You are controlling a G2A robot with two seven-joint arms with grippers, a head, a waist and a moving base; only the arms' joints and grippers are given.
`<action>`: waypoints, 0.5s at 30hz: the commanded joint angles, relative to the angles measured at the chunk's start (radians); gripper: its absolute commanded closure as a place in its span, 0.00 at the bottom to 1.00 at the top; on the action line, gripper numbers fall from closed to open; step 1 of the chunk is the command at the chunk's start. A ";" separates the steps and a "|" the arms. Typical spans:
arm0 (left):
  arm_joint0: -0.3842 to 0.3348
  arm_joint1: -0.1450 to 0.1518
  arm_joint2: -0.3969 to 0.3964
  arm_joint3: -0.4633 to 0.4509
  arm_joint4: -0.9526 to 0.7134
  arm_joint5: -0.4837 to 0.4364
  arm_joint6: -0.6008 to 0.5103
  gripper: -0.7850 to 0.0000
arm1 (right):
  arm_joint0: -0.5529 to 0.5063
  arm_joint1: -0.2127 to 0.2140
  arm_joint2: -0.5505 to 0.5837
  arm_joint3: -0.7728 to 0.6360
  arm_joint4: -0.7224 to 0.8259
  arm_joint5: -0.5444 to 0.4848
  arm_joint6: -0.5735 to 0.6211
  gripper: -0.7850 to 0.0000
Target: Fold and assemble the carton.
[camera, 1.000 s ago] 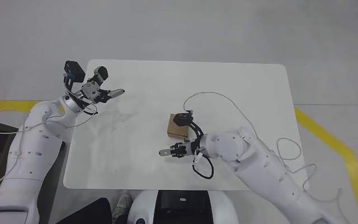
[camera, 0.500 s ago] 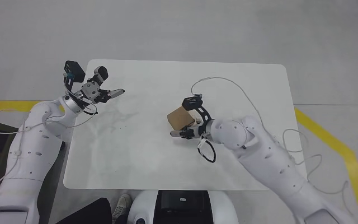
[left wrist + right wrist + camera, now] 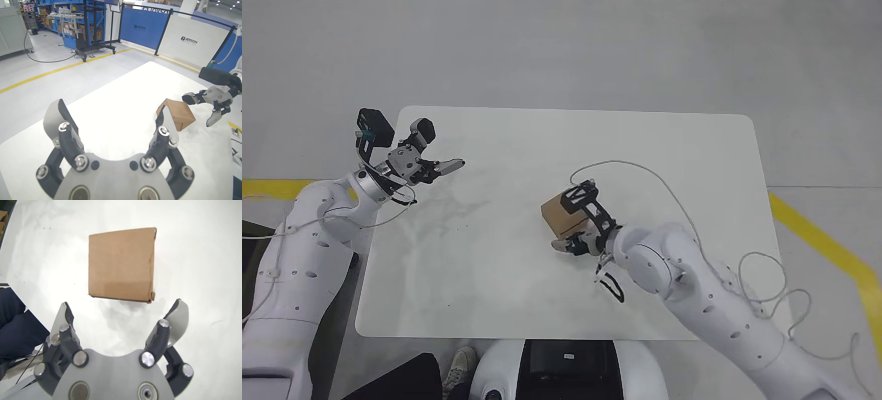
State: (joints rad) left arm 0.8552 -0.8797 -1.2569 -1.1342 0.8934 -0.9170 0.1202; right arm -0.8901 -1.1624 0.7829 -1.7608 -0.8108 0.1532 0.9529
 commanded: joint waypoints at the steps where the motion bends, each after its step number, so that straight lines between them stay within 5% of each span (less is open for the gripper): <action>1: 0.000 0.000 0.000 0.000 0.000 0.000 0.000 0.00 | 0.000 -0.002 -0.001 0.009 -0.007 -0.007 -0.009 0.00; 15: 0.000 0.000 0.000 0.000 0.000 0.000 0.000 0.00 | 0.039 -0.036 -0.045 0.080 -0.075 -0.013 -0.030 0.00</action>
State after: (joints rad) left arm 0.8552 -0.8797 -1.2569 -1.1342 0.8934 -0.9170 0.1202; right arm -0.8529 -1.1961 0.7393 -1.6851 -0.8829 0.1407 0.9229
